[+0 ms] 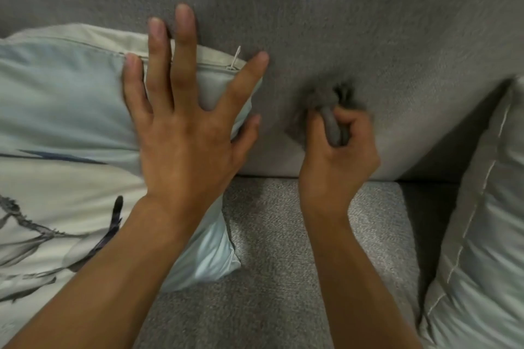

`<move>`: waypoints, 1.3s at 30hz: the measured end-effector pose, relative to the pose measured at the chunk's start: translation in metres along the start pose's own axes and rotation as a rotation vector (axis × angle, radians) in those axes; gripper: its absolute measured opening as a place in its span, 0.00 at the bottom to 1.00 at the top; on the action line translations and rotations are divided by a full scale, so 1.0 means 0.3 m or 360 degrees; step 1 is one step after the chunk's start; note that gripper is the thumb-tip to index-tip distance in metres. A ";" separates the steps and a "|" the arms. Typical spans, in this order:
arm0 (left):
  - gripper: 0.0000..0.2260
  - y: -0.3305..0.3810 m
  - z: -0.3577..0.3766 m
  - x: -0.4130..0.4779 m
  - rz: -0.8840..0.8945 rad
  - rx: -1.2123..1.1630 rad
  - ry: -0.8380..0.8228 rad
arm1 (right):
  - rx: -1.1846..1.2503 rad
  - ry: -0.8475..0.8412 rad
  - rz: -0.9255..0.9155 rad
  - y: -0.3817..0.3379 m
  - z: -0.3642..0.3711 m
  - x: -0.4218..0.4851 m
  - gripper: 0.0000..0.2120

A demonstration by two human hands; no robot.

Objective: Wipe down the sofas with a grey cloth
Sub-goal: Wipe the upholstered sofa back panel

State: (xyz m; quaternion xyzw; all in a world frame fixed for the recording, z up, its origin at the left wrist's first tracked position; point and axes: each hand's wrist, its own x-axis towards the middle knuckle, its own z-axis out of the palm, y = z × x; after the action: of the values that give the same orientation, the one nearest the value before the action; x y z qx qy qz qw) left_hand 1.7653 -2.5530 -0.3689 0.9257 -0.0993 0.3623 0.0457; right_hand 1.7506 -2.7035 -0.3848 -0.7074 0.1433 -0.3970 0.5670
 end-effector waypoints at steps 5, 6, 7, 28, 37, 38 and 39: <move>0.26 -0.010 0.007 0.003 0.0037 0.0042 0.0024 | -0.0040 -0.0062 -0.0101 0.068 0.044 -0.011 0.09; 0.26 -0.012 0.009 0.002 0.0036 0.0055 0.0027 | -0.0058 -0.0111 0.0033 0.119 0.033 -0.044 0.09; 0.26 -0.014 0.012 0.000 0.0034 0.0075 0.0031 | -0.0054 -0.0150 0.0187 0.153 0.019 -0.077 0.09; 0.30 0.138 0.010 -0.015 -0.0189 -0.0115 -0.0169 | -0.0077 0.0558 0.0665 0.313 -0.241 0.110 0.03; 0.31 0.111 0.045 -0.017 -0.0263 -0.0177 -0.0488 | 0.0107 0.0621 0.0609 0.322 -0.219 0.100 0.04; 0.31 0.113 0.044 -0.013 -0.0291 -0.0159 -0.0506 | 0.0108 0.0577 0.0579 0.315 -0.205 0.091 0.04; 0.30 0.113 0.044 -0.015 -0.0288 -0.0147 -0.0514 | 0.0077 0.0536 0.0615 0.325 -0.187 0.072 0.05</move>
State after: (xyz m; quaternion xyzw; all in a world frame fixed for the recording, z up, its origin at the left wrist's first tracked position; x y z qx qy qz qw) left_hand 1.7634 -2.5876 -0.3814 0.9738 -0.0384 0.1986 0.1040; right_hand 1.7481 -2.7870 -0.4631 -0.5771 0.3587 -0.3968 0.6171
